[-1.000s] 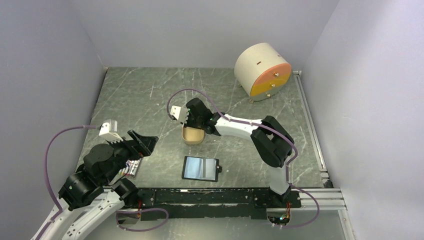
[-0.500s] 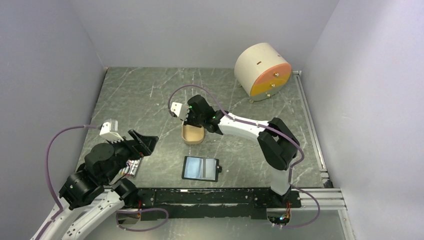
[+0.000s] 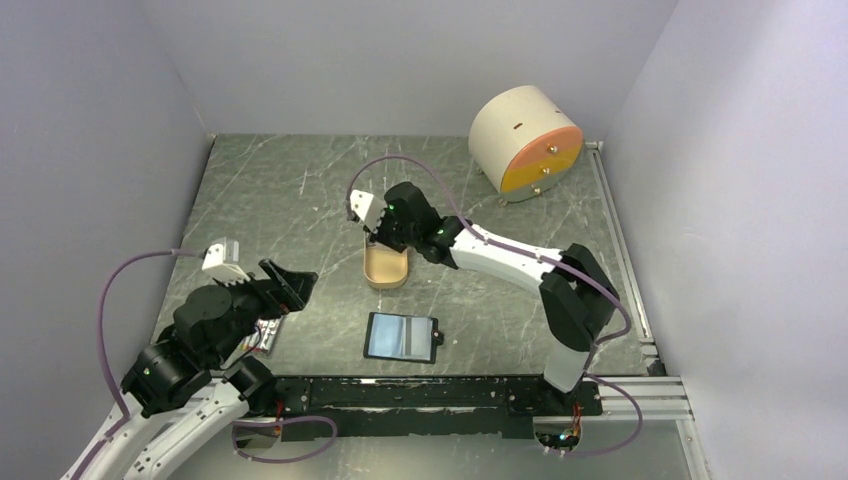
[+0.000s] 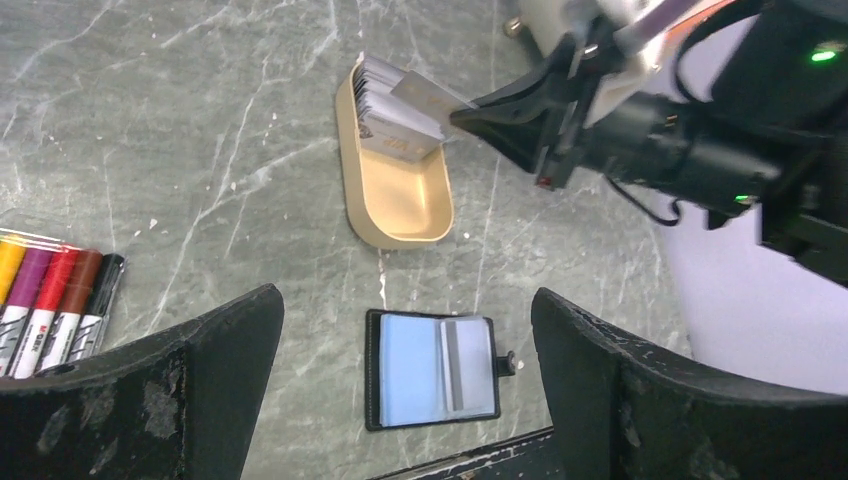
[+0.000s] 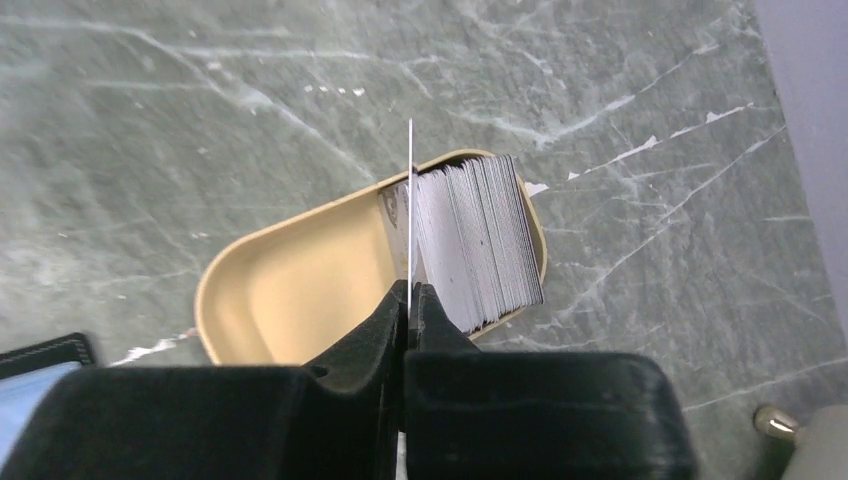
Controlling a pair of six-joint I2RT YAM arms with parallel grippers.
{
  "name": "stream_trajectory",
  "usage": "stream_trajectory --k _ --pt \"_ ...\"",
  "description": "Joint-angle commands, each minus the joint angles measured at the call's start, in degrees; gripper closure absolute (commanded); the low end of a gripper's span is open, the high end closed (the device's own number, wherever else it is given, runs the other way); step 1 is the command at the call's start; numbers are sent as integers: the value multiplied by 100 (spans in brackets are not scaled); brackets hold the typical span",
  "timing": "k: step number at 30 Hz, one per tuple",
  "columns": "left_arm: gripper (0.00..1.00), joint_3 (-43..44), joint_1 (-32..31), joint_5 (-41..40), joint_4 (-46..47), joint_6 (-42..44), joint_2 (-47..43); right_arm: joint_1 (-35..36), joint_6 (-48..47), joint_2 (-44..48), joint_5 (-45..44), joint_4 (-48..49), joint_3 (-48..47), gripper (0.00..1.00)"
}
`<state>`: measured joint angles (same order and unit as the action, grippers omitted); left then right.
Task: Put the credit cards into the card holder
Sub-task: Pick up the credit card from the storage box, then insert the credit card into the card holder.
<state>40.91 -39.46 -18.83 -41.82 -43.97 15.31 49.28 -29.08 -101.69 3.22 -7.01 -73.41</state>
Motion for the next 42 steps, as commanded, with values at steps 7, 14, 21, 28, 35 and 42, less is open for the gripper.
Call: stream_trajectory --k 7,14,21,28,35,42 --pt "2 -47 26 460 295 -6 972 -16 2642 1240 565 17 595 100" --pt "3 -446 27 1222 825 -224 1502 -3 5222 2388 130 115 1885 100" --pt "15 -851 26 2089 1436 -67 2065 247 6814 3427 532 791 3187 100" --pt "31 -1565 29 2754 2310 -447 2897 642 8052 3893 252 1085 4151 100" --pt "42 -2176 29 3158 3096 -764 3463 1365 9211 3916 -449 1132 4523 100" --pt "51 -2382 26 3284 3308 -817 3546 1655 9742 4044 -947 1094 4934 100"
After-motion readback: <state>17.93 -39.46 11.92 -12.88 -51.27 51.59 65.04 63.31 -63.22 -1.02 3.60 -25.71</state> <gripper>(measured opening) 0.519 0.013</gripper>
